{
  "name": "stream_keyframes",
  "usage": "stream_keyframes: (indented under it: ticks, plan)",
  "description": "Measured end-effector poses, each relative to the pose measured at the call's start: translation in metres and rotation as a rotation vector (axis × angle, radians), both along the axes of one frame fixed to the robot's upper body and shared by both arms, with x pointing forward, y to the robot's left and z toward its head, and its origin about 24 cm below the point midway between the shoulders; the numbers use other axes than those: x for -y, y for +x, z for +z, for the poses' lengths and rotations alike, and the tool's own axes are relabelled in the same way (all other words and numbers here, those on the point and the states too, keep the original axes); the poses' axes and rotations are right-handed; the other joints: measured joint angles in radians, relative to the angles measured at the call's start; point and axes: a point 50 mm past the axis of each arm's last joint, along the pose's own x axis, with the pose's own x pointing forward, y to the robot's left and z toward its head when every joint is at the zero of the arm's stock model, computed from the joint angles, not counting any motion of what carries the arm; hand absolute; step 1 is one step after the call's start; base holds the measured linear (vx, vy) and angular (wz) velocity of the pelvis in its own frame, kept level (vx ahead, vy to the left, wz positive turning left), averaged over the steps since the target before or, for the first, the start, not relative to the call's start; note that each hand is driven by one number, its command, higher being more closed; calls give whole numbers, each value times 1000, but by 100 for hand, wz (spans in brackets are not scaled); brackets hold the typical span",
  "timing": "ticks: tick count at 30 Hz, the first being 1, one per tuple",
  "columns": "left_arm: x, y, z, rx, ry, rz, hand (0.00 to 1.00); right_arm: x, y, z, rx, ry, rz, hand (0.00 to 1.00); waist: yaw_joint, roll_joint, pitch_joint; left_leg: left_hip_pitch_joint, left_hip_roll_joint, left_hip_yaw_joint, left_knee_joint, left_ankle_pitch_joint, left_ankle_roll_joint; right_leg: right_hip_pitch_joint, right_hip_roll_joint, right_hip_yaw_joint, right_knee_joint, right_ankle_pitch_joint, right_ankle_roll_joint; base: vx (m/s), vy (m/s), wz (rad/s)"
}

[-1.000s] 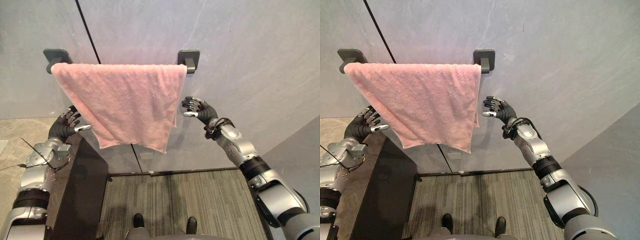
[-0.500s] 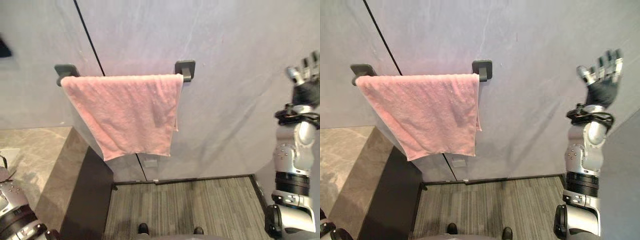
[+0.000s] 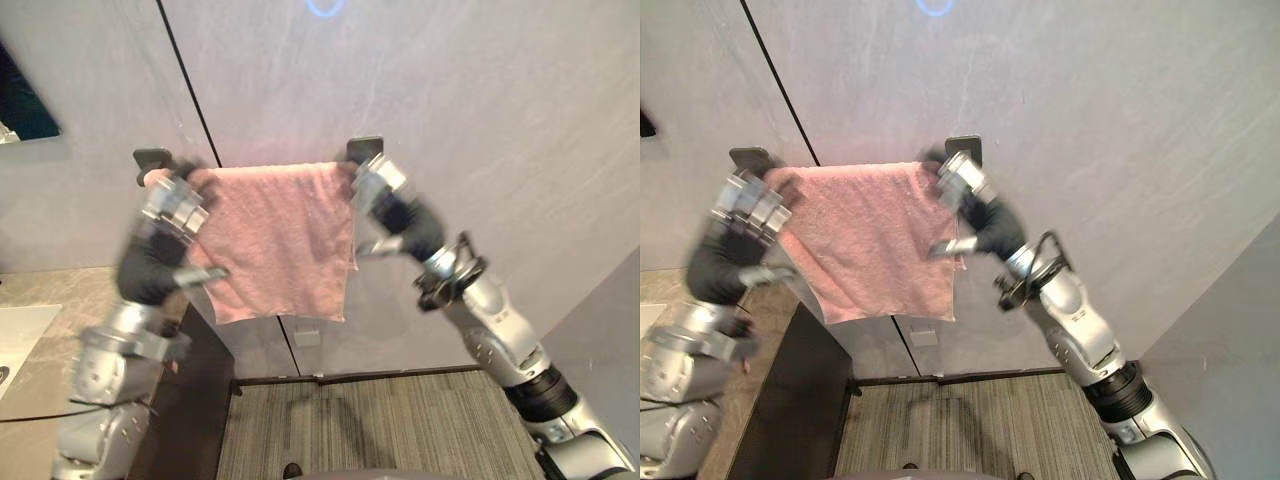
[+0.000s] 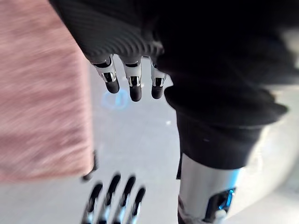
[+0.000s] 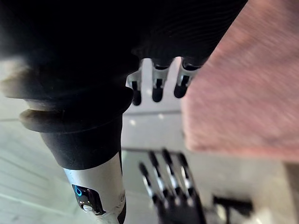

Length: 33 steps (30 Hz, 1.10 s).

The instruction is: Organize washtable

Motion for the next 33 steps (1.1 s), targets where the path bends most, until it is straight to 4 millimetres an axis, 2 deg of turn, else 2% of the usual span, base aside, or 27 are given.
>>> stream_keyframes:
  ticks: [3,7,13,16,19,22,23,24,28,30,33]
  plan:
    - [2,1,-23,-111,-47,-62,0,3,3,-21,-102,-50,28,0,3,-11,8,1,-7,-20,0,2,-2,14,-2,-21,3,-2,10,38,-5,21]
    - [-2,3,-42,-195,-99,-75,0,-3,0,-25,-116,-48,72,0,19,-22,17,-1,-10,-20,0,1,-1,13,-3,-22,4,-5,12,7,-1,2]
    - [-3,4,-59,-248,-164,-51,0,-16,4,-29,-123,-23,71,0,25,-26,29,-6,-9,-31,-1,1,-1,13,-3,-29,3,-11,7,4,-4,3]
    - [-2,7,-63,-255,-186,-38,0,-25,8,-29,-119,-12,62,0,26,-29,38,-14,-9,-37,-1,1,-1,9,-3,-37,3,-11,7,4,-5,7]
    - [-2,17,-62,-242,-195,-29,0,-37,17,-21,-88,-8,63,0,30,-37,45,-31,-8,-39,-1,2,-1,-6,-2,-39,3,-11,7,4,-1,1]
    - [-2,39,-53,-199,-184,-26,0,-50,27,-17,-92,13,45,0,31,-45,71,-58,-8,-45,0,12,5,-30,-2,-45,4,-6,1,4,-1,4]
    - [-2,53,-47,-178,-176,-16,0,-56,33,-21,-126,21,32,0,34,-49,83,-76,-7,-46,0,17,8,-46,-2,-45,4,2,1,0,0,0]
    - [1,74,-40,-163,-159,-15,0,-62,41,-22,-162,30,20,0,51,-54,101,-96,-6,-46,0,22,9,-68,-2,-43,4,16,-4,4,7,-4]
    - [8,128,-16,-161,-126,30,0,-81,63,-27,-292,60,-58,0,54,-83,158,-146,0,-35,6,47,13,-125,2,-22,4,40,-12,4,1,-8]
    - [6,136,-14,-173,-126,57,0,-86,63,-31,-329,76,-71,0,50,-90,164,-151,-1,-28,7,47,13,-134,1,-15,4,41,-12,36,1,-14]
    - [2,141,-19,-205,-127,92,0,-88,62,-34,-349,81,-88,0,25,-94,174,-152,-3,-12,7,47,13,-142,1,-3,4,41,-12,42,4,-12]
